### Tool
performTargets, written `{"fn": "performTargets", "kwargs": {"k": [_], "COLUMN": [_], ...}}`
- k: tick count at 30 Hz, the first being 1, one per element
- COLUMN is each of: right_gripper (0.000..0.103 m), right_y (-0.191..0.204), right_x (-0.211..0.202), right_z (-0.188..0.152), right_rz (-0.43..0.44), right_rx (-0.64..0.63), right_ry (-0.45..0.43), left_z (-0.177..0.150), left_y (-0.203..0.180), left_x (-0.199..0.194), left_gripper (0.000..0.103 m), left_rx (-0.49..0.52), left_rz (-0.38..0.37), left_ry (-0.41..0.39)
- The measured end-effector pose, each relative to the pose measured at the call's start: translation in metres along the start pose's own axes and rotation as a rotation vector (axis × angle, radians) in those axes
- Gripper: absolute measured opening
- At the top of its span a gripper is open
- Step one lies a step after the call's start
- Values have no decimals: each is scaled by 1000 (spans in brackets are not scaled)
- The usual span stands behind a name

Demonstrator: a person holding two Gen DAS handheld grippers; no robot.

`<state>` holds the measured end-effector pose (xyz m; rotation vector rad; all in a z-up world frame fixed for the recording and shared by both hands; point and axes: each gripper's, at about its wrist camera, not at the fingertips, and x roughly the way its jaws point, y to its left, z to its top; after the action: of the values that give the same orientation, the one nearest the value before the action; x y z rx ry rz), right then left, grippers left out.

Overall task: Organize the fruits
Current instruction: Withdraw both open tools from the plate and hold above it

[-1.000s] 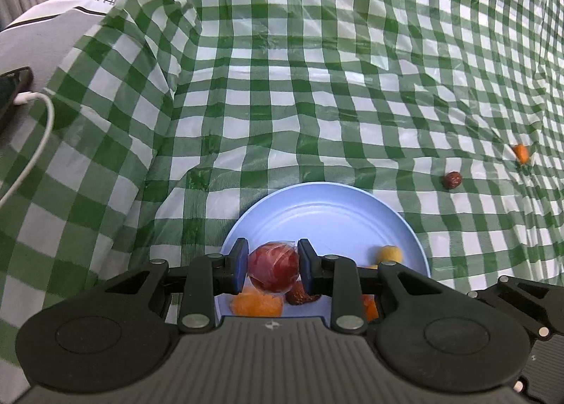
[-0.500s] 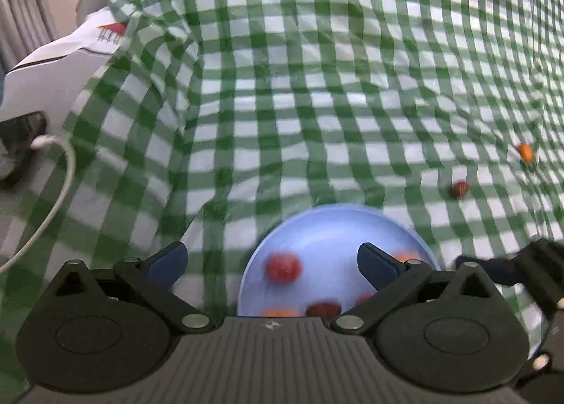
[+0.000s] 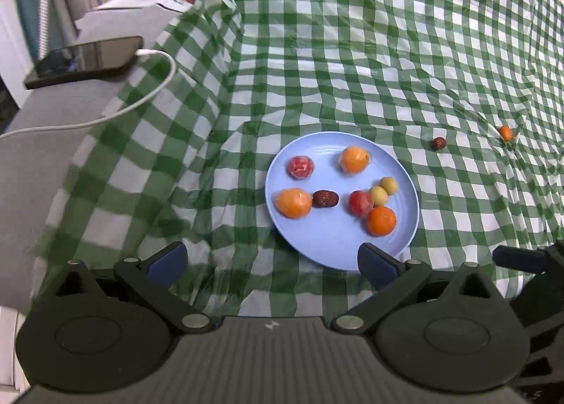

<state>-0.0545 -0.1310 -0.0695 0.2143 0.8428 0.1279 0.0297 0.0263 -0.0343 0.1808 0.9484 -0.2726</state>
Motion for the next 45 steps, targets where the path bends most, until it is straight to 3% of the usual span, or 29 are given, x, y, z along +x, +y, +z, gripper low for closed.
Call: {"fn": "performTargets", "kwargs": {"k": [10, 20, 45], "right_gripper": [102, 102, 102], "right_y": [12, 14, 14], "right_x": [-48, -64, -59], "right_z": [-20, -26, -28], "right_rz": [-42, -60, -68], "right_rx": [-32, -22, -9], "right_ry": [-118, -171, -158], "left_z": [-16, -25, -25], "left_y": [-6, -18, -15], "left_x": [-44, -68, -63], "left_gripper": [103, 103, 103], "left_rx": [-33, -9, -13], "left_rz": [18, 11, 10], "left_ry": [-73, -115, -100]}}
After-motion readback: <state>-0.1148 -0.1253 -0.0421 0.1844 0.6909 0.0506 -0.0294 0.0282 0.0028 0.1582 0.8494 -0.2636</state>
